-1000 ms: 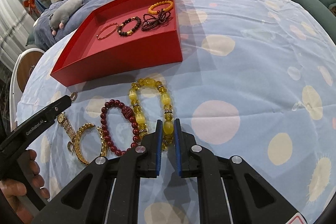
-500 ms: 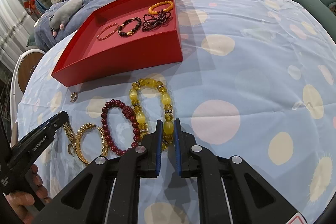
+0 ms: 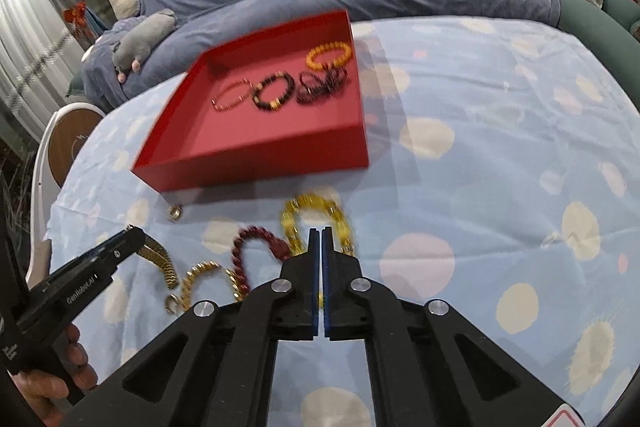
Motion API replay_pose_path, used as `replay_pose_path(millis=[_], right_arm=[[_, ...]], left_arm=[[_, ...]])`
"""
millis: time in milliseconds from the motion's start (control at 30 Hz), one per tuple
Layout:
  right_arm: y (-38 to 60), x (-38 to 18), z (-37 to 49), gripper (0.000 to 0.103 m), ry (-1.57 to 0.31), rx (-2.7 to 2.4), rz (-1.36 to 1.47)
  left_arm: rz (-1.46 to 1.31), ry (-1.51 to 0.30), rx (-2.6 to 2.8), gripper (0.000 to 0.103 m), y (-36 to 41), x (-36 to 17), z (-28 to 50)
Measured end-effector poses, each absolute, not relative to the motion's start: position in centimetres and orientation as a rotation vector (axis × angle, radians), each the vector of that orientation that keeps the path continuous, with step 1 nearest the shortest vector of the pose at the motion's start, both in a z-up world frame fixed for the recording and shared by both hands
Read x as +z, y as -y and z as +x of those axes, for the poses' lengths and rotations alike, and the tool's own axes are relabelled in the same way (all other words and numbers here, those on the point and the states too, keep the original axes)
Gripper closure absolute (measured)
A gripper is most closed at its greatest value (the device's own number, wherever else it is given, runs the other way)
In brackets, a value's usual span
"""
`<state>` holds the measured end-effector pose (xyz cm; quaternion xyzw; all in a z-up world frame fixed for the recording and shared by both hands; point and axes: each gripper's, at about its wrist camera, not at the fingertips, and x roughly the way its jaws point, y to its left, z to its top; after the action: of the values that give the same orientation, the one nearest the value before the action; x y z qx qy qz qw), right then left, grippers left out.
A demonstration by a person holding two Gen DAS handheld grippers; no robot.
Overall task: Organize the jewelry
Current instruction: 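Close the left gripper on the gold watch while the right closes on the yellow beads, then lift the gold watch with the left gripper while the right lifts the yellow beads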
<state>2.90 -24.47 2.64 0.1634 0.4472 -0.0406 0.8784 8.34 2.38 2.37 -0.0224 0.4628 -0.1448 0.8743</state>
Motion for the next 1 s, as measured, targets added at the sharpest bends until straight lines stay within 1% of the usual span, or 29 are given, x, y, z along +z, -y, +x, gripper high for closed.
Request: replay_pose_path(millis=[200, 267, 300, 400, 433, 467, 633, 667, 733, 767, 800, 833, 867, 900, 1000], right_arm=[[25.4, 4.5, 2.9, 0.103, -0.890, -0.102, 0.322], [26.0, 3.7, 3.2, 0.101, -0.922, -0.098, 0.335], [26.3, 3.2, 3.3, 0.098, -0.938, -0.098, 0.345], [26.0, 1.9, 3.6, 0.084, -0.974, -0.100, 0.319], [25.7, 1.2, 3.7, 0.074, -0.995, -0.098, 0.307], [25.6, 0.8, 3.7, 0.069, -1.007, -0.091, 0.305], [24.7, -1.0, 4.5, 0.068, -1.047, -0.099, 0.265], [24.6, -1.3, 4.7, 0.068, -1.050, -0.100, 0.259], [24.4, -1.5, 5.0, 0.070, -1.042, -0.106, 0.242], [24.2, -1.6, 5.2, 0.074, -1.042, -0.108, 0.230], [24.2, -1.6, 5.3, 0.079, -1.039, -0.114, 0.217], [24.1, -1.6, 5.5, 0.090, -1.040, -0.119, 0.203], [24.3, -1.6, 5.5, 0.094, -1.042, -0.120, 0.205], [24.5, -1.6, 5.5, 0.094, -1.043, -0.116, 0.217], [25.1, -1.4, 4.8, 0.094, -1.032, -0.122, 0.244]], left_arm=[[-0.054, -0.938, -0.342, 0.081, -2.0, 4.6, 8.2], [-0.057, -0.922, -0.356, 0.094, -1.8, 5.4, 8.3], [-0.054, -0.918, -0.365, 0.099, -1.7, 5.6, 8.4], [-0.044, -0.905, -0.376, 0.099, -1.4, 6.1, 8.4], [-0.036, -0.903, -0.374, 0.099, -1.2, 6.0, 8.3], [-0.030, -0.901, -0.374, 0.099, -1.1, 5.9, 8.3], [-0.036, -0.944, -0.356, 0.096, -1.5, 4.4, 8.5], [-0.033, -0.954, -0.351, 0.093, -1.5, 4.0, 8.6], [-0.032, -0.975, -0.324, 0.072, -1.8, 3.0, 8.7], [-0.037, -0.979, -0.317, 0.067, -1.9, 2.7, 8.8], [-0.043, -0.985, -0.314, 0.059, -2.0, 2.4, 8.9], [-0.047, -0.987, -0.309, 0.056, -2.2, 2.1, 8.9], [-0.048, -0.986, -0.309, 0.053, -2.2, 1.8, 9.0], [-0.045, -0.988, -0.314, 0.049, -2.1, 1.6, 9.0], [-0.013, -0.989, -0.336, 0.045, -1.5, 0.8, 9.1]])
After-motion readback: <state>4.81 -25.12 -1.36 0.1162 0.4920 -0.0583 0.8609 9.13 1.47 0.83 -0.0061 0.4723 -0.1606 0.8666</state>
